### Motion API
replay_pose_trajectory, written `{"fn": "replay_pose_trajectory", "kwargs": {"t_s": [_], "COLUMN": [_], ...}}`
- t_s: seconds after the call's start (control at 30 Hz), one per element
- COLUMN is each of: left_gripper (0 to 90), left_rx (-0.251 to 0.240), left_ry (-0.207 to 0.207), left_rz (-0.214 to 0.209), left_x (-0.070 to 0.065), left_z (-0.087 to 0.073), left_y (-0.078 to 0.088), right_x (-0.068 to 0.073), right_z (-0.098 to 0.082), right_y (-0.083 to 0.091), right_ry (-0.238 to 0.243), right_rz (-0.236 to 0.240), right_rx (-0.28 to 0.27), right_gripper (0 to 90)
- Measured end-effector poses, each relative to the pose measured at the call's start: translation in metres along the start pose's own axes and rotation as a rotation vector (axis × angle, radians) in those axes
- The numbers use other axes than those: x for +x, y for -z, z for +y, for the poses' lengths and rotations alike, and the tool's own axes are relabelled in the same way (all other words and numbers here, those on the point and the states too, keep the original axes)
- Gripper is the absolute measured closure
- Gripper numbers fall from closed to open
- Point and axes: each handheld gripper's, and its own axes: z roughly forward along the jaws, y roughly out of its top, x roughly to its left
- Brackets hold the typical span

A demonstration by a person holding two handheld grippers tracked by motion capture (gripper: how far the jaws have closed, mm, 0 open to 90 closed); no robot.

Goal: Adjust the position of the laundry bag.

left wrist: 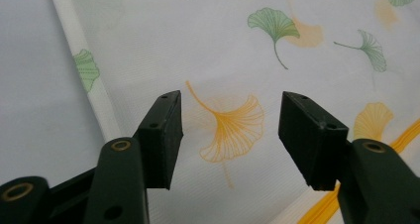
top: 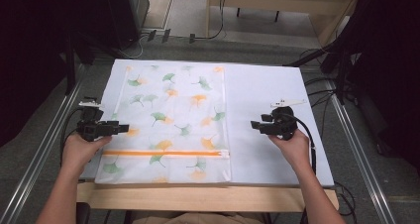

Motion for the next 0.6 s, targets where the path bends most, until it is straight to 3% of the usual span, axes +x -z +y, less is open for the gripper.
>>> {"fn": "replay_pose_trajectory", "kwargs": {"t_s": [0.13, 0.27, 0.37, 0.43, 0.6], "left_gripper": [47.0, 49.4, 42.4, 37.5, 30.8], "left_rx": [0.004, 0.005, 0.015, 0.003, -0.007], "left_ry": [0.005, 0.028, 0.061, 0.057, 0.043], "left_rz": [-0.037, -0.047, -0.046, -0.07, -0.093], "left_x": [-0.001, 0.0, 0.004, 0.006, 0.004], "left_z": [-0.001, 0.0, 0.0, 0.001, 0.003], "left_y": [0.0, 0.002, 0.002, 0.003, 0.004], "right_x": [-0.001, 0.0, 0.001, 0.002, 0.008], "right_z": [0.0, 0.0, 0.001, 0.002, 0.003], "right_y": [-0.001, -0.003, -0.006, -0.009, -0.012], "right_ry": [-0.005, -0.011, -0.009, -0.007, -0.007], "right_rz": [0.007, 0.011, 0.021, 0.033, 0.03], "right_rx": [0.004, 0.009, 0.012, 0.014, 0.026], "right_gripper": [43.7, 41.4, 37.3, 31.7, 31.2]}}
